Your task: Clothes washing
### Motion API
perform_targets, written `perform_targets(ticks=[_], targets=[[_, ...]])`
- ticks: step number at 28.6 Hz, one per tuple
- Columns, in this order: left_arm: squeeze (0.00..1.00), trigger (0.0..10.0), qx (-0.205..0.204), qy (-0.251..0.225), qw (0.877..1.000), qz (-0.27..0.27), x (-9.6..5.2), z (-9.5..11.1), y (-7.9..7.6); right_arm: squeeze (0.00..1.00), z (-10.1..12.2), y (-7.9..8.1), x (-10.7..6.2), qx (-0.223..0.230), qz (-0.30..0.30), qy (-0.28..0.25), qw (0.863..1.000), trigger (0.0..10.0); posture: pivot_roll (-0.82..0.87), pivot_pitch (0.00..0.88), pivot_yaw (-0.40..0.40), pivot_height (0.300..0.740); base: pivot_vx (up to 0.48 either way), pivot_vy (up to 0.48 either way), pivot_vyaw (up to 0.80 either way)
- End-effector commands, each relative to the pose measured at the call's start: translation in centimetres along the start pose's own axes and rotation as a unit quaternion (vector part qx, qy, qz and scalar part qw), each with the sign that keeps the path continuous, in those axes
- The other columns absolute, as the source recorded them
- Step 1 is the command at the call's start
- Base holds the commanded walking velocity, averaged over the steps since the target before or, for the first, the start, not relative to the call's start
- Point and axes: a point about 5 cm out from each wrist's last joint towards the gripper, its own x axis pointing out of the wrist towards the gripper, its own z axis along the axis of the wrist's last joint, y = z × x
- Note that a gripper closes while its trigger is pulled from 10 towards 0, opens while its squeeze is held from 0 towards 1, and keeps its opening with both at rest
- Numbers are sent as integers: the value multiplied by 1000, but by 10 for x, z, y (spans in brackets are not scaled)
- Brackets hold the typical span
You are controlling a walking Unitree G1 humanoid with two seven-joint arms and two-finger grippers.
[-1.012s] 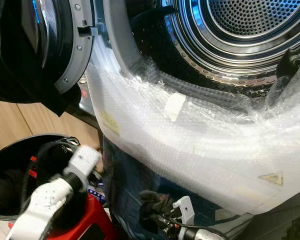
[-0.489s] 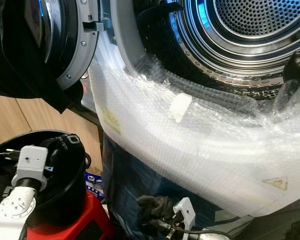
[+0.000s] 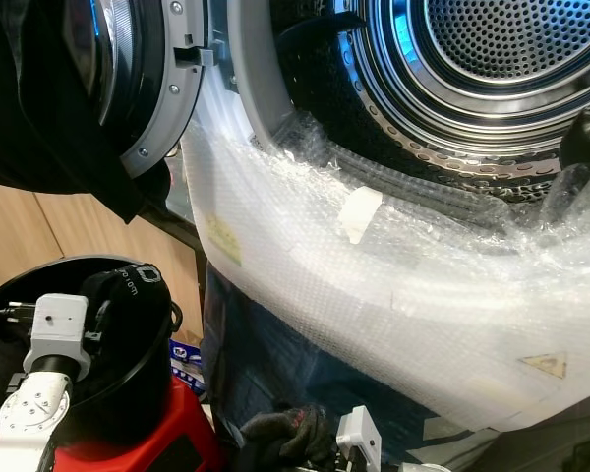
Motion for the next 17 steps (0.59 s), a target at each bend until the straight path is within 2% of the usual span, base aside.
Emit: perform_targets(ticks=[1, 3, 4, 6, 9, 10, 11, 13, 17], targets=[[0, 10000, 3, 2, 1000, -8, 1, -1, -4, 0, 20, 8, -1, -15, 24, -27, 999, 0, 197, 0, -102, 740, 0, 0, 0], [0, 10000, 6, 6, 1000, -10, 1, -3, -5, 0, 27, 13, 0, -14, 35, -37, 999, 0, 194, 0, -101, 740, 0, 0, 0], [0, 10000, 3, 5, 1000, -18, -1, -5, -7, 0, 39, 23, 4, -15, 69, -58, 996, 0, 198, 0, -103, 740, 0, 0, 0], [0, 10000, 4, 4, 1000, -22, -2, -6, -8, 0, 55, 35, 10, -22, 104, -80, 991, 0, 199, 0, -102, 740, 0, 0, 0], [0, 10000, 2, 2, 1000, -23, -2, -6, -8, 0, 68, 38, 13, -34, 109, -100, 988, 0, 203, 0, -101, 740, 0, 0, 0], [0, 10000, 1, 3, 1000, -26, -3, -7, -9, 0, 82, 39, 17, -34, 108, -123, 986, 0, 210, 0, -104, 740, 0, 0, 0], [0, 10000, 1, 3, 1000, -30, -3, -7, -10, 0, 96, 41, 20, -31, 119, -154, 980, 0, 216, 0, -106, 740, 0, 0, 0], [0, 10000, 2, 3, 999, -31, -4, -8, -11, 0, 108, 45, 22, -30, 133, -179, 974, 0, 220, 0, -106, 740, 0, 0, 0], [0, 10000, 5, 12, 999, -38, -6, -12, -13, 0, 145, 53, 23, -60, 164, -232, 957, 0, 220, 0, -97, 740, 0, 0, 0]])
